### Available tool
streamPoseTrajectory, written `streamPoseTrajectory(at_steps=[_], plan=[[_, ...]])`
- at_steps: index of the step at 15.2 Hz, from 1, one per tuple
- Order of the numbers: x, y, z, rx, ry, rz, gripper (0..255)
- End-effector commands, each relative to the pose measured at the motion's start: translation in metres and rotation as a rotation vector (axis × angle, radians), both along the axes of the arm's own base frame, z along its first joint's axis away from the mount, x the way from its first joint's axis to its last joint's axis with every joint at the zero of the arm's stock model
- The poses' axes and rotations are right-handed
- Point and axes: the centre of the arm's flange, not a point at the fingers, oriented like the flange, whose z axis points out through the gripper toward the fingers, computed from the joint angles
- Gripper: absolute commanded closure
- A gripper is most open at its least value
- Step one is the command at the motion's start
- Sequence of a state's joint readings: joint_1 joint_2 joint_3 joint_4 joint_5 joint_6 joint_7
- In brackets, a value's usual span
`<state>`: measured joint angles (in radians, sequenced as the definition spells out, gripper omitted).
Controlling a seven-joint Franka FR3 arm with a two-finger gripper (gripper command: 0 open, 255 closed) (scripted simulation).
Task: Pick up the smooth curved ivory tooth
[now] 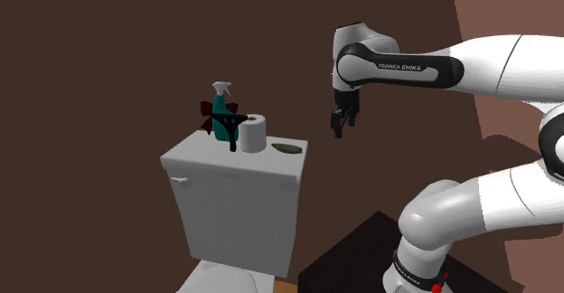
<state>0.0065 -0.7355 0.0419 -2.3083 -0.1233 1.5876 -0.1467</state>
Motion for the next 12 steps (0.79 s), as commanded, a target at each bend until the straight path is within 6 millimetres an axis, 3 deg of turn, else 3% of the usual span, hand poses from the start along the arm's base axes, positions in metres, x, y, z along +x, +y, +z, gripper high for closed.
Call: streamPoseTrajectory(at_steps=[1, 12], plan=[[0.000, 0.000, 0.000, 0.000, 0.000, 0.000, 0], [0.102, 0.085, -0.023, 0.053, 0.016, 0.364, 0]])
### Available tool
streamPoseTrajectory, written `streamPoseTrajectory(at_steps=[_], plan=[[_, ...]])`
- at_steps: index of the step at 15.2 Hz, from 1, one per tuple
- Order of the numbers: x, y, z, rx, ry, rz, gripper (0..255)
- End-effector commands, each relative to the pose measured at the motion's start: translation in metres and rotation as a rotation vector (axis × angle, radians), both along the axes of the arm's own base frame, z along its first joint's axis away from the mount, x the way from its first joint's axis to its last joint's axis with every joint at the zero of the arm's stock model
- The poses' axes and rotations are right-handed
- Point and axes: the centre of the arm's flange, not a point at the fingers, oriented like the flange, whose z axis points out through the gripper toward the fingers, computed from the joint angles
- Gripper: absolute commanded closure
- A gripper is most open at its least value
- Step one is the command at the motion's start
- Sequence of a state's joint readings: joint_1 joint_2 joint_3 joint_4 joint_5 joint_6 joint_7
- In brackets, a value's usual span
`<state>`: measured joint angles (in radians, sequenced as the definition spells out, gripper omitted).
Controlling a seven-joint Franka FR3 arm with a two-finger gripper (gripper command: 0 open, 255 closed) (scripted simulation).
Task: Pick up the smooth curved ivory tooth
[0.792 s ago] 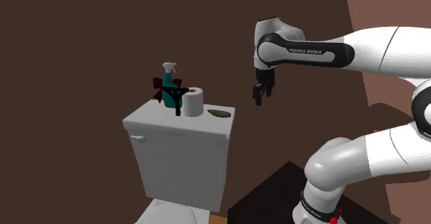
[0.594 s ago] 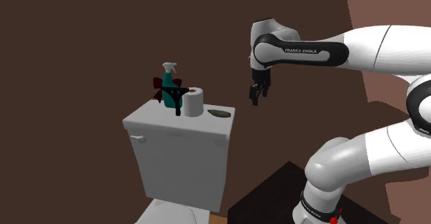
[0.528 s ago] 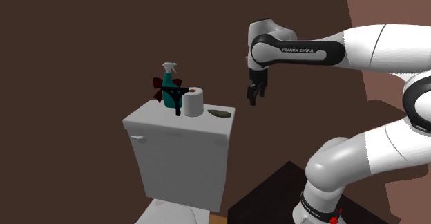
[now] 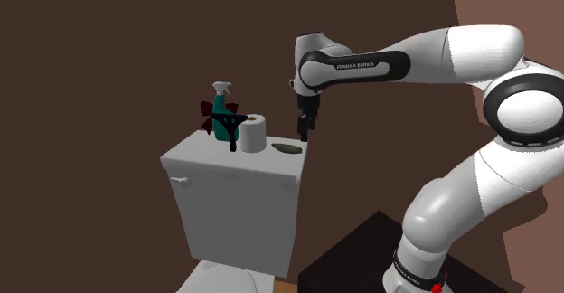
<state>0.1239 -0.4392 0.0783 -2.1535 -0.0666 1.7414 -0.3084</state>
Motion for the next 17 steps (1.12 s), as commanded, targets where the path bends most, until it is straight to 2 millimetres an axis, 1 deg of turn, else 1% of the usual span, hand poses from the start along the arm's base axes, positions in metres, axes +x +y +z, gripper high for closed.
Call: streamPoseTrajectory(at_steps=[1, 5, 12, 13, 15, 16, 17], plan=[[0.017, 0.017, -0.001, 0.010, 0.002, 0.068, 0], [0.044, 0.057, -0.009, 0.029, 0.008, 0.199, 0], [0.044, 0.057, -0.046, 0.029, 0.008, 0.199, 0], [0.044, 0.057, -0.049, 0.029, 0.008, 0.199, 0], [0.044, 0.057, -0.049, 0.029, 0.008, 0.199, 0], [0.044, 0.057, -0.049, 0.029, 0.008, 0.199, 255], [0.044, 0.057, -0.049, 0.029, 0.008, 0.199, 255]])
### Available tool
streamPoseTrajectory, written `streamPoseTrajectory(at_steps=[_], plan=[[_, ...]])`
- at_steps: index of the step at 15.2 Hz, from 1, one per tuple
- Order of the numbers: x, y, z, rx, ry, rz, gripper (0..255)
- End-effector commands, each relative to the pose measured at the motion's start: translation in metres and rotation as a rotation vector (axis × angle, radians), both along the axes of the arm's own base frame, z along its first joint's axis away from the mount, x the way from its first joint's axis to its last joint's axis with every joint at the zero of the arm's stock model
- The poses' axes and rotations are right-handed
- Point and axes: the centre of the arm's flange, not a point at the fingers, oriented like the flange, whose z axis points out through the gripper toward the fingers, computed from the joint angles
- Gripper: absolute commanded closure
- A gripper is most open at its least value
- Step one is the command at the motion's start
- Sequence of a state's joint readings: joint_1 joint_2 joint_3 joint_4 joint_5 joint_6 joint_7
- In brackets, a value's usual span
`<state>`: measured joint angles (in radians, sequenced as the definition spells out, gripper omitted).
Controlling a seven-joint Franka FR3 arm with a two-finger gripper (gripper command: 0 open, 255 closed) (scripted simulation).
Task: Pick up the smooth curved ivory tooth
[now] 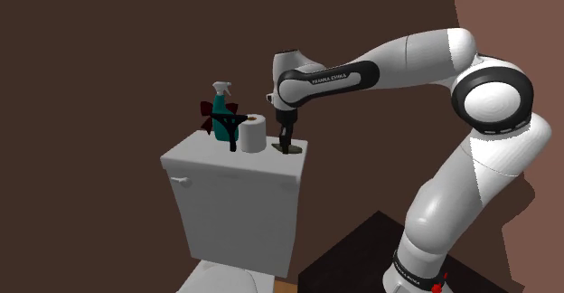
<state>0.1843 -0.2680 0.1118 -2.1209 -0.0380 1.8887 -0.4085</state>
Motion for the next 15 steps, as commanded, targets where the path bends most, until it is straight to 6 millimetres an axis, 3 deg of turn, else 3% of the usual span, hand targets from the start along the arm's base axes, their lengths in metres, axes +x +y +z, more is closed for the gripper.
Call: streamPoseTrajectory(at_steps=[1, 8, 15], plan=[[0.000, 0.000, -0.001, 0.000, 0.000, 0.000, 255], [0.000, 0.000, 0.000, 0.000, 0.000, 0.000, 255], [0.000, 0.000, 0.037, 0.000, 0.000, 0.000, 255]])
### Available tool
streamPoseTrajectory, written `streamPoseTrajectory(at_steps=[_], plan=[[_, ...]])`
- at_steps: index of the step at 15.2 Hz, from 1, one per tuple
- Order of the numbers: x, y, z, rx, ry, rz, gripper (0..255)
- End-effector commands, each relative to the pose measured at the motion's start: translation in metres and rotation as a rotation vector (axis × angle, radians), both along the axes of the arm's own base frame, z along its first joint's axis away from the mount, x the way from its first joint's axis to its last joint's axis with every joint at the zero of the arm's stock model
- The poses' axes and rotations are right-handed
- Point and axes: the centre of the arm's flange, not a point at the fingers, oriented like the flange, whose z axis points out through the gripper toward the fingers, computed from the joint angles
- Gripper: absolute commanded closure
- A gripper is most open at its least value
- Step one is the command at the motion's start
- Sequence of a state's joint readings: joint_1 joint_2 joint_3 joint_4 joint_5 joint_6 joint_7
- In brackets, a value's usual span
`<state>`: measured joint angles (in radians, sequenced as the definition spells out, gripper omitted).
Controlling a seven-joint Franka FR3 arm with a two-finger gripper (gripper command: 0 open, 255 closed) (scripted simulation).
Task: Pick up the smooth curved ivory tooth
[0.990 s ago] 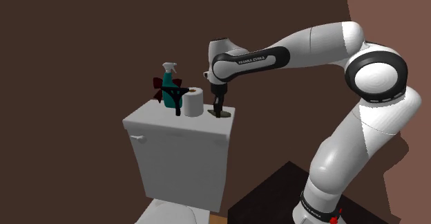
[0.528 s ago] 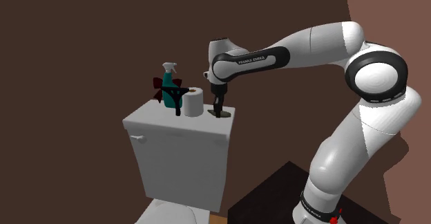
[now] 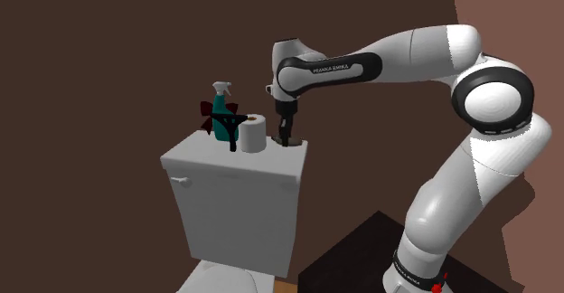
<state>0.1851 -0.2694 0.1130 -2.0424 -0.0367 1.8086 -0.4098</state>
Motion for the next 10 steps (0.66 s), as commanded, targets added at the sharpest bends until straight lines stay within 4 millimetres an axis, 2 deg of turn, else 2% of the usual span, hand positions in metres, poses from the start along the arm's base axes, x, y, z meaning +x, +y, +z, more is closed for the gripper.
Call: streamPoseTrajectory(at_steps=[1, 8, 10], plan=[[0.000, -0.002, 0.011, 0.000, 0.000, 0.000, 255], [0.000, -0.002, 0.048, 0.000, 0.000, 0.000, 255], [0.000, -0.002, 0.049, 0.000, 0.000, 0.000, 255]])
